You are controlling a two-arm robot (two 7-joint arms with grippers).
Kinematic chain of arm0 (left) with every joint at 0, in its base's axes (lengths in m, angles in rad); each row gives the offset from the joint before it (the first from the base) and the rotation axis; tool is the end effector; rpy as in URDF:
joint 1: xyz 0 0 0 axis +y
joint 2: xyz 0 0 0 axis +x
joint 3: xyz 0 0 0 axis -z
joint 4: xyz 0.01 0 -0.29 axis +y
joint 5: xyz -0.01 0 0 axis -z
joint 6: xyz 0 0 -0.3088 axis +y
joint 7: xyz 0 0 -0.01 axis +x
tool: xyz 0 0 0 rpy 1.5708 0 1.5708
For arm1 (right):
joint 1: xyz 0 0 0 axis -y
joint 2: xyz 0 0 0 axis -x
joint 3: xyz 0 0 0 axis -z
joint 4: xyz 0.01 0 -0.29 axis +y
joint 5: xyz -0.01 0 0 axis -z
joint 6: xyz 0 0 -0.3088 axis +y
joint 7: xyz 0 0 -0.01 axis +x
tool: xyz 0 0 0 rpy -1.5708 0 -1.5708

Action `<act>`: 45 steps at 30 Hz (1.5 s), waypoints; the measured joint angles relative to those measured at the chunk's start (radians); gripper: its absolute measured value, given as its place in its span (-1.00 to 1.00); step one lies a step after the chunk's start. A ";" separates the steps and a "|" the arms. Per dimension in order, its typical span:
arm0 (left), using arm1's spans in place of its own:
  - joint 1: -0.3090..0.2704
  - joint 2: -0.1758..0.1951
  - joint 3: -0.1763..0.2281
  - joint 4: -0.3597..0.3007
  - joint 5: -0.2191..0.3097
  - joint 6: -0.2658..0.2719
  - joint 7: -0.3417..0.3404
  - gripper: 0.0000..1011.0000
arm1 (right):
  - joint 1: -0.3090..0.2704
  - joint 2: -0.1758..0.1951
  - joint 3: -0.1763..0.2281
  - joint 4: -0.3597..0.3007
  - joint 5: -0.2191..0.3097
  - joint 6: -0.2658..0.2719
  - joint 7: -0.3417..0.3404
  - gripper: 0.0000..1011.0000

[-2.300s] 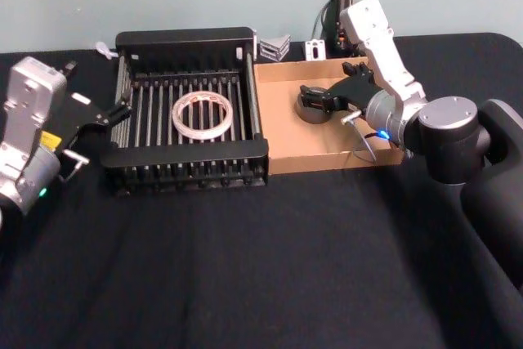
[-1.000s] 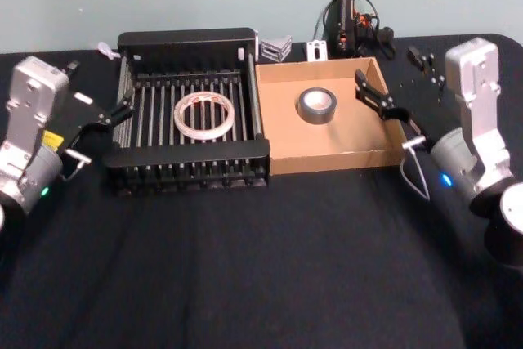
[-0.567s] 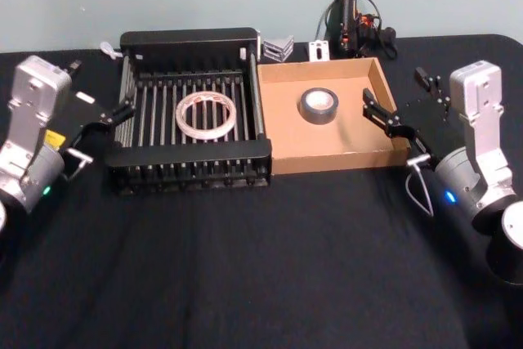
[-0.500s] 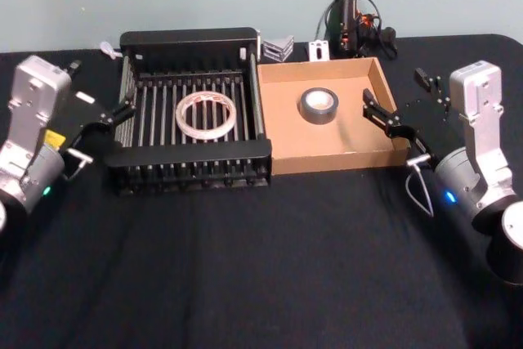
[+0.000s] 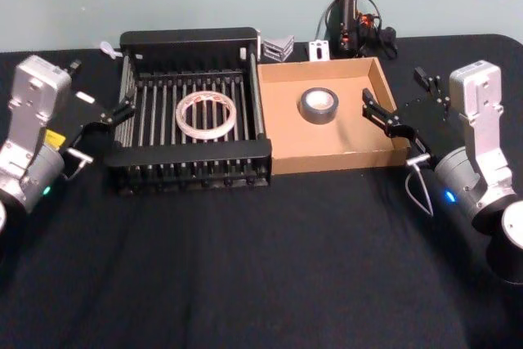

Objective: Pick up the white tape and place it into the black box , Pick up the silver tape and place it into the brown box.

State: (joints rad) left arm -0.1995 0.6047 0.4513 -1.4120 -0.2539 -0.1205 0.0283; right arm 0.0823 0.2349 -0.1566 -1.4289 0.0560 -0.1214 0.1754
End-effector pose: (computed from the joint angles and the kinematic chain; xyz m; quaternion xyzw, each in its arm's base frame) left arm 0.3581 0.0827 -0.3023 0.1415 -0.1325 0.5800 0.7912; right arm 0.3477 -0.0309 -0.3186 -0.0585 -0.0750 -0.5853 0.8052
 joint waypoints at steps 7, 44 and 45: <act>0.000 0.000 0.000 0.000 0.000 0.000 0.000 0.98 | 0.000 0.001 -0.001 -0.001 0.001 0.000 0.000 0.98; 0.000 0.000 0.000 0.000 0.000 0.000 0.000 0.98 | 0.000 0.001 -0.001 -0.002 0.002 -0.001 0.000 0.98; 0.000 0.000 0.000 0.000 0.000 0.000 0.000 0.98 | 0.000 0.001 -0.001 -0.002 0.002 -0.001 0.000 0.98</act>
State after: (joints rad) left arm -0.1995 0.6047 0.4513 -1.4120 -0.2539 -0.1205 0.0283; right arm 0.0824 0.2364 -0.1580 -1.4305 0.0582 -0.1223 0.1754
